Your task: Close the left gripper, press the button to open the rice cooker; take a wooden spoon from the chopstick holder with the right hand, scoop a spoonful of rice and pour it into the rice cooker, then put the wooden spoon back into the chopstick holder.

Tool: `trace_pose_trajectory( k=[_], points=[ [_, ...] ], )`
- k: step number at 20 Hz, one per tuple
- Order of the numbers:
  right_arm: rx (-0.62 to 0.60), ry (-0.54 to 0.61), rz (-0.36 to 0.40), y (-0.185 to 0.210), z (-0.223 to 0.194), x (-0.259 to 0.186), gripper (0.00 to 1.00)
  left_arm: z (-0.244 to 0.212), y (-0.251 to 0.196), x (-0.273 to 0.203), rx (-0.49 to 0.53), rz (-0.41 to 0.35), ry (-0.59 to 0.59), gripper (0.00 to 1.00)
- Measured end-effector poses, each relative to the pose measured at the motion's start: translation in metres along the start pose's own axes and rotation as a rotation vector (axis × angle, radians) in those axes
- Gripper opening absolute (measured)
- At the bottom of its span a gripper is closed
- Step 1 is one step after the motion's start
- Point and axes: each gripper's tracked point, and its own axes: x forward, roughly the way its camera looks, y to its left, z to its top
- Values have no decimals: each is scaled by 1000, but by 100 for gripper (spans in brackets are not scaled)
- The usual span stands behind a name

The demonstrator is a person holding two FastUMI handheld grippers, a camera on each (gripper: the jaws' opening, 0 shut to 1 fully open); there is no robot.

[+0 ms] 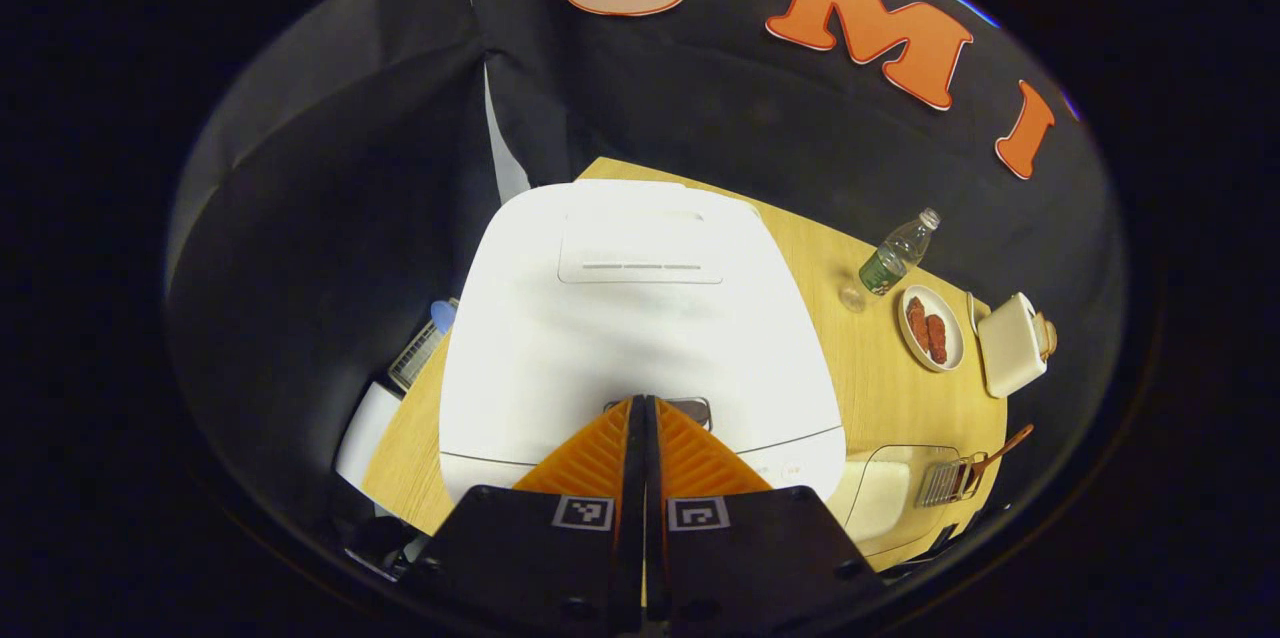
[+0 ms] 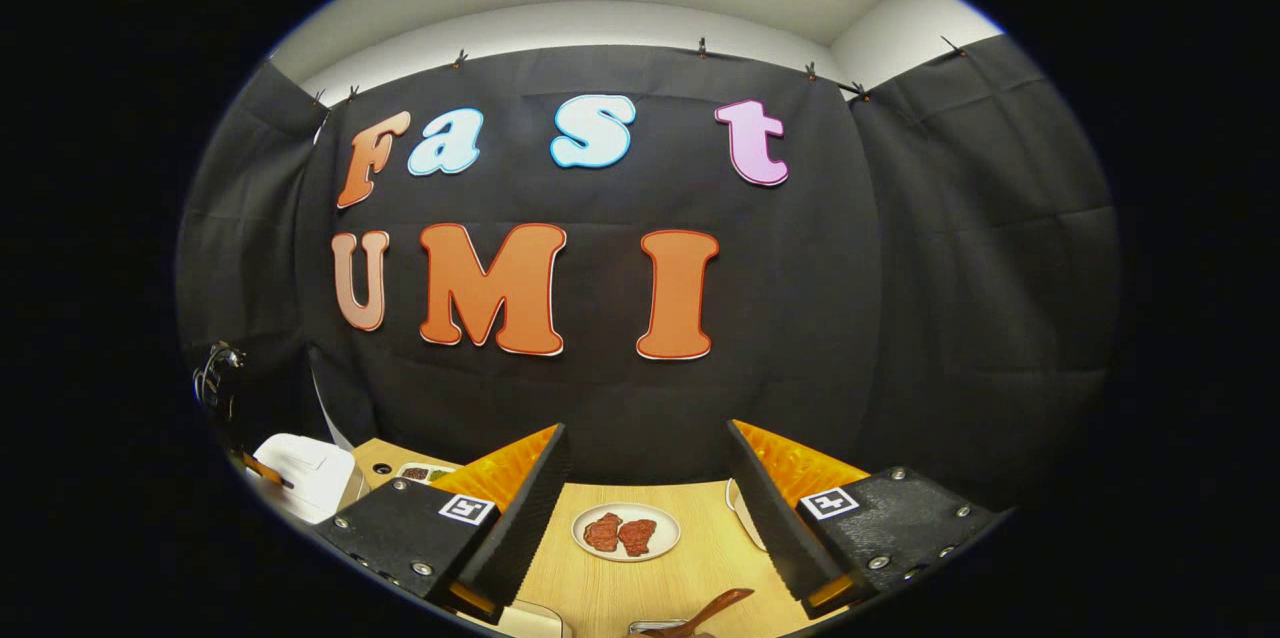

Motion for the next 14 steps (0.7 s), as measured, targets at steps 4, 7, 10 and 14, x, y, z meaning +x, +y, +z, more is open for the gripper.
trace_pose_trajectory(
  k=[4, 7, 10, 14],
  points=[
    [-23, 14, 17, 3, -7, 0, 95, 8, -4, -7, 27, -7, -53, 6],
    [-28, 21, 7, -7, -10, 2, 95, 53, -6, -35, -17, -47, -224, 6],
    [2, 40, 12, -12, -16, 1, 95, 101, 4, -74, -58, -38, -408, 6],
    [30, 57, 10, -21, -23, 2, 95, 137, 3, -123, -58, 9, -595, 5]
  ],
)
